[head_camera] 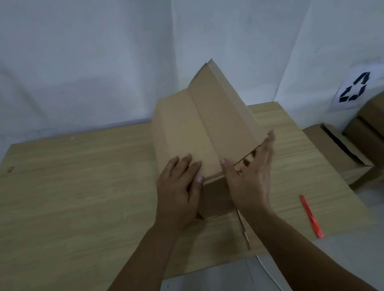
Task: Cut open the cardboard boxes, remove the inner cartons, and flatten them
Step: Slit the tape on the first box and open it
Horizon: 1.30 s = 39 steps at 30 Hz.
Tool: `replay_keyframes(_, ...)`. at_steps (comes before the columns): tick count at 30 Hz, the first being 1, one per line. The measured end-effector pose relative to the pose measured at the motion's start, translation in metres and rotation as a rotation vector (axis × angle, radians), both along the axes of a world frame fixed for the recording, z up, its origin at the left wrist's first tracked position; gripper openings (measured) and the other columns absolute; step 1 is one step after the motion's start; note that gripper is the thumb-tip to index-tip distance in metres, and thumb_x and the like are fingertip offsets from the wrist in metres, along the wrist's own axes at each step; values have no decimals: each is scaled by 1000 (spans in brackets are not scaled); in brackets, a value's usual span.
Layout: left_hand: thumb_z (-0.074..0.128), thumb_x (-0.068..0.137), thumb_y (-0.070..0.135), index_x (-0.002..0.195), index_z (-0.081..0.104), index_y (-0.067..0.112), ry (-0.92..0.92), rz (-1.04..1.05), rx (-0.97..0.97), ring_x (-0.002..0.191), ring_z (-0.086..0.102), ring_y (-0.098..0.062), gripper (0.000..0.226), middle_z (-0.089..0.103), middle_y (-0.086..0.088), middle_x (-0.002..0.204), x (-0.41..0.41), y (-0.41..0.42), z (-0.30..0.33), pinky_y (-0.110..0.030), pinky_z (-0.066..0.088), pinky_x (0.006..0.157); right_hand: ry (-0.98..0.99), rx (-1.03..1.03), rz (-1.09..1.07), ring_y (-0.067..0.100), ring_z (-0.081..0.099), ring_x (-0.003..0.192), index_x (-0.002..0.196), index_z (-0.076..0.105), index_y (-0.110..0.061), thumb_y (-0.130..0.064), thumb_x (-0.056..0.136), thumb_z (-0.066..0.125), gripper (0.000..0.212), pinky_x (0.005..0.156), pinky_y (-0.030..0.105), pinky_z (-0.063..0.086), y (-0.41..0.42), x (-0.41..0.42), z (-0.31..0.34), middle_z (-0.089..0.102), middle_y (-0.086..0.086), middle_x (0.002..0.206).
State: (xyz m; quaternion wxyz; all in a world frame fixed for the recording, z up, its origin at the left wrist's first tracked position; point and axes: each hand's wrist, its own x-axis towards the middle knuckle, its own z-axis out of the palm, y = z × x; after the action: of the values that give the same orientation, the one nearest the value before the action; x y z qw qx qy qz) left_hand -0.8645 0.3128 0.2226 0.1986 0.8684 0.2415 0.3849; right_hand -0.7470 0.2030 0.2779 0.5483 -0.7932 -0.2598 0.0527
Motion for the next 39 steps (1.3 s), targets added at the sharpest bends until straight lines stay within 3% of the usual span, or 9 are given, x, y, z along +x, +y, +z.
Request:
replay_keyframes(4,47,99,37,129,66,19,93,-48,10,137,45,-31,40,58,-4,142,29,-16,-3,-58,40,105,-329,-344,-149,26,-22,150,154,-24,-22,-43,87,71,119,122,48,-4,-29,33,12,-31,7,161)
replay_keyframes(6,50,98,41,129,66,19,109,-63,-40,139,43,-27,42,58,-2,142,41,-21,-1,-59,38,105,-512,-550,12,25,-24,150,157,-16,-27,-47,97,54,94,121,48,-10,-32,44,16,-26,5,164)
replay_keyframes(10,54,97,39,137,58,10,-29,-66,-174,143,38,-20,50,53,-4,146,47,-30,-3,-58,35,112,-518,-795,403,23,-1,154,159,12,-31,-51,105,23,59,124,50,4,-29,57,13,6,4,168)
replay_keyframes(18,37,95,62,146,47,14,-143,305,-675,140,42,-16,71,48,-2,150,22,-46,-18,-44,38,114,-416,-834,486,24,5,154,159,13,-27,-54,104,18,62,124,48,12,-28,65,2,7,6,167)
replay_keyframes(23,51,101,34,119,62,17,-402,644,-1127,101,60,-22,28,65,-3,114,21,-42,0,-33,47,82,-366,-794,515,24,7,154,159,15,-26,-54,104,22,62,124,47,15,-29,65,5,9,6,167)
replay_keyframes(26,53,95,25,125,55,23,-658,794,-1002,94,64,-22,29,65,-4,107,15,-36,23,-36,53,76,-333,-729,520,23,12,153,158,22,-24,-52,104,29,61,122,46,20,-31,65,7,15,5,166)
replay_keyframes(30,47,98,24,130,45,14,-980,466,-755,95,66,-14,33,65,-4,105,15,-45,63,-25,55,75,-250,-582,518,24,26,150,154,36,-21,-46,105,34,54,119,44,27,-35,65,7,30,6,162)
replay_keyframes(36,39,104,22,116,69,9,-463,43,-372,108,65,-17,35,71,-5,112,39,-66,58,-33,53,88,32,-291,436,12,53,103,139,54,-24,-46,107,27,48,87,27,39,-43,69,24,59,-5,113)
replay_keyframes(39,42,103,28,120,71,10,-151,9,-190,124,55,-6,38,68,0,125,43,-71,38,-28,43,106,183,-135,356,9,51,110,144,49,-28,-54,105,24,53,87,22,40,-41,74,28,59,-2,132)
